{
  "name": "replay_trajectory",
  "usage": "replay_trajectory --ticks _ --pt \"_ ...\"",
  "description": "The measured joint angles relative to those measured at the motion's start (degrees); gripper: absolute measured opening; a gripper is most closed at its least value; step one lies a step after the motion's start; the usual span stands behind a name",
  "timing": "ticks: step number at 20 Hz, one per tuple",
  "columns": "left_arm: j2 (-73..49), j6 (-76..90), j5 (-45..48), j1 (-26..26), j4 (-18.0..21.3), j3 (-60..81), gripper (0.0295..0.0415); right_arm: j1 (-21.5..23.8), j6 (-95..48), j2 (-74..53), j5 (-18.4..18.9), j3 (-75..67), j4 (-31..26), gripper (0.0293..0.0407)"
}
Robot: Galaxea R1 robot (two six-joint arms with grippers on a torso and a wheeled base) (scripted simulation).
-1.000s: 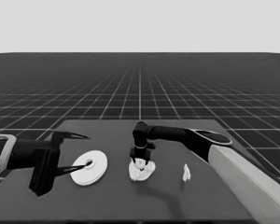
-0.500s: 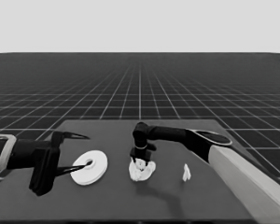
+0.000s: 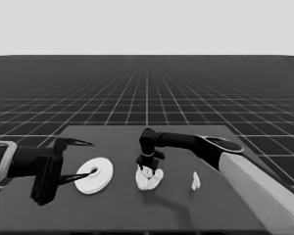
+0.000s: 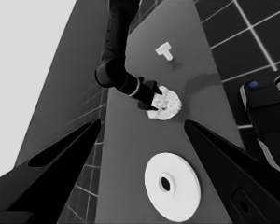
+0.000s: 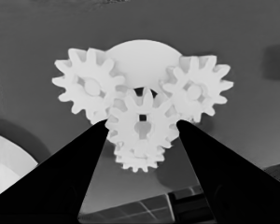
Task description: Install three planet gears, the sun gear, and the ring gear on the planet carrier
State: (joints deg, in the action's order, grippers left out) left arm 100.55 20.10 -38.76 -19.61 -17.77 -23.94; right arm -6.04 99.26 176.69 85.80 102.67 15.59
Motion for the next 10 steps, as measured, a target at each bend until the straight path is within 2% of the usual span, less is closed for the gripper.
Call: replay_trajectory --ticks 10 --pt "0.00 0.00 0.00 0.00 0.00 0.00 0.0385 0.00 6.00 0.00 0.00 0.00 0.01 0.0309"
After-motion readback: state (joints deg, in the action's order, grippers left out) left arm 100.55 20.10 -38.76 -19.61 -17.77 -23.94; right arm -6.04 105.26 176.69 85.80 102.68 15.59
